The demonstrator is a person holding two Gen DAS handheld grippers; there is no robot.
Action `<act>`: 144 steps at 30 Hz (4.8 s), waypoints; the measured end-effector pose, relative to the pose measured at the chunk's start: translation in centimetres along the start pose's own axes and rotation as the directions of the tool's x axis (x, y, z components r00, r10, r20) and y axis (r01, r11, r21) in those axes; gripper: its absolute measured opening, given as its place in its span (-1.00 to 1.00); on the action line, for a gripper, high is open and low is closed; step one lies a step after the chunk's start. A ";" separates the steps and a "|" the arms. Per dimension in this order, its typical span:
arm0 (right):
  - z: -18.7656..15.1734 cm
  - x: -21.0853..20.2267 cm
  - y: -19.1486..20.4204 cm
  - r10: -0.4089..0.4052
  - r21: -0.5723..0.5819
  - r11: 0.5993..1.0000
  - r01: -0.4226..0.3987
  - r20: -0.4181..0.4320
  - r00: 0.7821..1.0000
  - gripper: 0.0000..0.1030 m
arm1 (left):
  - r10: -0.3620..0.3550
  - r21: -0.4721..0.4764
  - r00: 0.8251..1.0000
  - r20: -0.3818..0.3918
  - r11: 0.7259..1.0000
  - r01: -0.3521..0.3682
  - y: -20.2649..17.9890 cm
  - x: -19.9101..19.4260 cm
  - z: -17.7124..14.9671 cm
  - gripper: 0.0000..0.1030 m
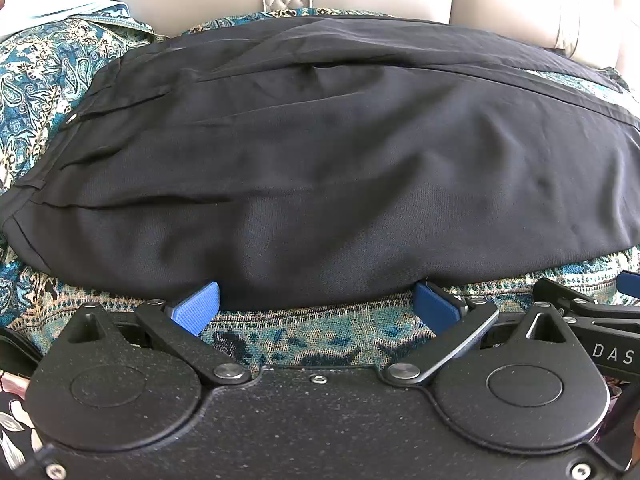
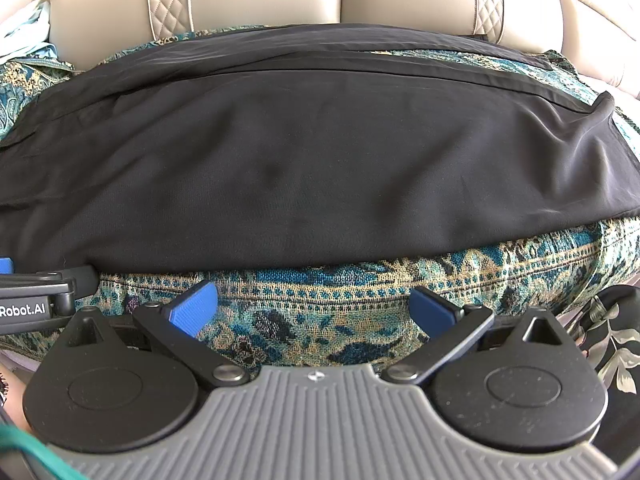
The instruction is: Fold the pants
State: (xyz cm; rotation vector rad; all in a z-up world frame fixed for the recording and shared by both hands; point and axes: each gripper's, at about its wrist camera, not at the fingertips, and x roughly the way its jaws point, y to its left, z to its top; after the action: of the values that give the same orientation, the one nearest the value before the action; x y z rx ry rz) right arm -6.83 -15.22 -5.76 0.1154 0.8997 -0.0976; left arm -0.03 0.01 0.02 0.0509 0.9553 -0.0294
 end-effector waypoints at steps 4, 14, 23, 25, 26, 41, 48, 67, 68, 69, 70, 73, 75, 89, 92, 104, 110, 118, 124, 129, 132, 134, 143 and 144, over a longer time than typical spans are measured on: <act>0.0 0.0 0.0 0.000 0.000 1.000 0.000 0.000 1.000 1.00 | 0.000 0.000 1.000 0.001 1.000 0.000 0.0 0.0 0.0 1.00; -0.1 0.0 0.1 0.000 0.000 1.000 0.000 0.002 1.000 1.00 | 0.000 0.000 1.000 0.002 1.000 0.000 0.0 0.0 0.0 1.00; -0.1 0.0 0.0 0.000 0.001 1.000 0.000 0.002 1.000 1.00 | 0.001 0.001 1.000 0.003 1.000 -0.001 0.0 0.0 0.0 1.00; -0.1 0.0 0.0 0.000 0.001 1.000 0.000 0.002 1.000 1.00 | 0.001 0.000 1.000 0.003 1.000 -0.001 0.0 0.0 0.0 1.00; -0.2 0.0 0.0 0.000 0.001 1.000 0.000 0.003 1.000 1.00 | 0.001 0.001 1.000 0.003 1.000 -0.001 0.0 0.0 0.0 1.00; -0.1 0.0 0.2 0.000 0.001 1.000 0.000 0.003 1.000 1.00 | 0.001 0.001 1.000 0.004 1.000 -0.001 0.0 0.0 0.0 1.00; -0.1 -0.1 0.2 0.000 0.001 1.000 0.000 0.002 1.000 1.00 | 0.001 0.001 1.000 0.005 1.000 -0.001 0.0 0.0 0.0 1.00; -0.8 -1.0 0.1 0.006 0.003 1.000 -0.006 0.048 0.999 1.00 | 0.019 -0.001 0.999 0.044 1.000 -0.019 -0.3 -0.6 -0.6 1.00; -0.8 -1.1 0.1 0.006 0.003 1.000 -0.006 0.048 0.999 1.00 | 0.020 -0.003 0.999 0.039 1.000 -0.020 -0.3 -0.7 -0.7 1.00; -0.9 -1.1 0.1 0.008 0.002 1.000 -0.008 0.042 0.999 1.00 | 0.012 -0.014 1.000 0.017 1.000 -0.011 -0.2 -0.8 -0.5 1.00; -1.0 -1.1 0.1 0.018 -0.005 1.000 -0.018 0.030 0.999 1.00 | -0.007 -0.022 1.000 -0.002 1.000 0.007 0.0 -0.9 -0.3 1.00; -0.4 -1.6 -0.1 0.067 -0.021 0.998 -0.067 0.008 0.998 1.00 | -0.085 -0.049 0.996 0.004 0.995 0.085 1.4 -1.8 0.8 0.99; 0.1 -2.4 -0.3 0.094 -0.033 0.995 -0.093 0.029 0.995 1.00 | -0.088 -0.058 0.995 0.038 0.994 0.090 2.3 -2.7 1.9 0.99; 12.6 -1.2 0.1 0.188 -0.056 0.982 -0.182 0.134 0.973 1.00 | 0.119 -0.315 0.977 0.175 0.947 -0.058 17.0 0.3 21.0 0.99; 17.3 1.1 -0.1 0.201 -0.006 0.980 -0.201 0.106 0.974 1.00 | 0.154 -0.414 0.979 0.132 0.906 -0.087 20.3 3.7 25.2 0.99; 26.6 8.7 2.2 0.126 0.071 0.989 -0.131 0.071 0.990 1.00 | 0.272 -0.590 0.954 -0.126 0.753 -0.292 25.4 18.1 31.0 0.99; 26.8 10.0 3.3 0.119 0.042 0.992 -0.121 0.059 0.991 1.00 | 0.285 -0.644 0.942 -0.177 0.690 -0.330 26.5 21.2 31.4 0.99; 26.7 10.6 3.4 0.136 0.077 0.987 -0.139 0.042 0.990 1.00 | 0.359 -0.642 0.897 -0.258 0.630 -0.437 26.2 21.4 30.7 -0.13; 26.9 10.7 4.3 0.191 0.113 0.974 -0.196 0.057 0.980 1.00 | 0.259 -0.664 0.952 -0.164 0.685 -0.300 26.4 18.2 29.6 -0.96; 27.3 10.8 5.7 0.261 0.163 0.950 -0.267 0.053 0.964 1.00 | 0.263 -0.629 0.961 -0.089 0.733 -0.259 26.0 16.7 29.2 -0.98; 27.8 11.0 7.1 0.294 0.176 0.939 -0.297 0.042 0.955 0.98 | 0.263 -0.616 0.963 -0.063 0.749 -0.245 25.8 15.5 28.9 -0.98; 28.1 11.1 8.1 0.320 0.186 0.928 -0.322 0.040 0.946 0.94 | 0.257 -0.604 0.966 -0.043 0.763 -0.230 25.5 14.5 28.6 -0.98; 30.4 15.0 11.3 0.463 0.426 0.813 -0.396 -0.060 0.884 0.52 | 0.216 -0.579 0.975 0.042 0.801 -0.153 25.5 9.5 27.9 -0.98; 30.7 15.6 11.9 0.492 0.455 0.789 -0.414 -0.064 0.868 0.50 | 0.209 -0.577 0.977 0.049 0.804 -0.143 25.6 9.2 27.9 -0.98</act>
State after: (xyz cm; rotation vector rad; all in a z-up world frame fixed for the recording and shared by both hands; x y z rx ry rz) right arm 28.19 -8.36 1.63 0.7656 0.9971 0.1747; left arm 29.26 23.98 9.36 -0.4180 0.8120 0.4281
